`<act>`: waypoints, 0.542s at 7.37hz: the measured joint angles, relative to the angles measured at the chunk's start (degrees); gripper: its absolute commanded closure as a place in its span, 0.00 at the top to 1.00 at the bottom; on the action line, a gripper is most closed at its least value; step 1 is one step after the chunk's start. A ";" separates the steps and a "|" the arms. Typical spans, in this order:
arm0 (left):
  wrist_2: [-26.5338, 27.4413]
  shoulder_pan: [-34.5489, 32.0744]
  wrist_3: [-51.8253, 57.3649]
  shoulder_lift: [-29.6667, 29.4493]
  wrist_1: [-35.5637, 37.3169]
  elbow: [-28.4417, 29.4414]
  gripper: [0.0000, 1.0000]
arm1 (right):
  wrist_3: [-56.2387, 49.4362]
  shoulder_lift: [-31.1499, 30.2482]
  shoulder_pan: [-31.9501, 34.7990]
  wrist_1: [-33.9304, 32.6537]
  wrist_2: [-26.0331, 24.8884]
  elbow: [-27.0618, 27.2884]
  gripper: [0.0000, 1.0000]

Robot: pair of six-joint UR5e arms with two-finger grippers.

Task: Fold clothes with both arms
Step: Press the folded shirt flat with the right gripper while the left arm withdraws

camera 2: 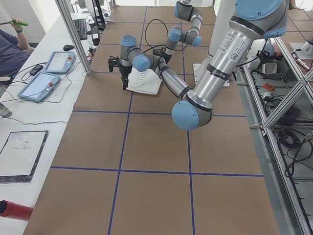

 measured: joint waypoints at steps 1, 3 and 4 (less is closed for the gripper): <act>0.00 -0.03 0.00 0.16 -0.04 -0.02 0.99 | -0.61 -0.02 -0.54 1.06 -1.17 -0.95 0.68; 0.05 -0.09 0.00 0.31 -0.06 -0.03 0.99 | -1.27 -0.06 -1.45 3.25 -2.40 -2.68 0.28; 0.07 -0.12 0.00 0.43 -0.07 -0.02 0.99 | -1.36 -0.06 -1.73 3.60 -2.61 -3.02 0.00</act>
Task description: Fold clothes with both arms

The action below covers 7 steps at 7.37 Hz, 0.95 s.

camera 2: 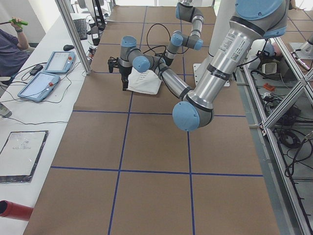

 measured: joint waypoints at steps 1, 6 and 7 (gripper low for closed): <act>0.01 -0.02 0.00 0.08 0.00 0.04 0.99 | -0.06 -0.03 -0.18 0.12 -0.16 -0.14 0.00; -0.01 -0.09 -0.44 0.00 -0.02 0.40 0.99 | -0.03 -0.12 3.26 1.81 0.53 0.15 0.00; -0.04 -0.09 -0.64 -0.19 -0.01 0.27 0.99 | -0.29 -0.29 5.63 1.83 1.60 0.17 0.00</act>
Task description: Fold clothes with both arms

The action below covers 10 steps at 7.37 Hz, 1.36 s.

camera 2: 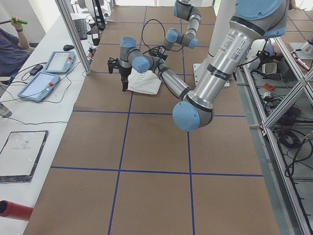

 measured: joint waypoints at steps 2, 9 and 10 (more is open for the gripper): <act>-0.05 0.04 -0.19 -0.45 0.11 -0.14 0.99 | -2.95 -0.87 5.86 -0.09 3.83 -0.53 0.00; -0.05 0.13 -1.53 -2.08 0.54 -0.25 0.99 | -7.51 -0.68 13.00 0.83 5.15 -8.98 1.00; -0.09 0.14 -1.52 -2.13 0.48 -0.27 0.99 | -7.34 -0.64 13.36 2.00 5.15 -9.77 1.00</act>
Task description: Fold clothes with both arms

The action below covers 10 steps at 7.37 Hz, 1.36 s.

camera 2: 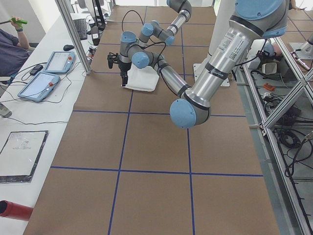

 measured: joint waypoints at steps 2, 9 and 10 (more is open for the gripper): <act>-0.05 -0.04 0.55 0.04 -0.26 -0.13 0.99 | -0.33 -0.02 2.72 0.73 2.94 -0.75 1.00; -7.52 -12.95 27.70 8.95 0.37 -5.06 0.99 | -28.18 -16.85 32.46 -5.60 35.36 3.29 1.00; -9.00 -16.41 36.37 13.02 0.35 -6.03 0.99 | -35.03 -20.77 37.28 -6.89 38.67 3.71 1.00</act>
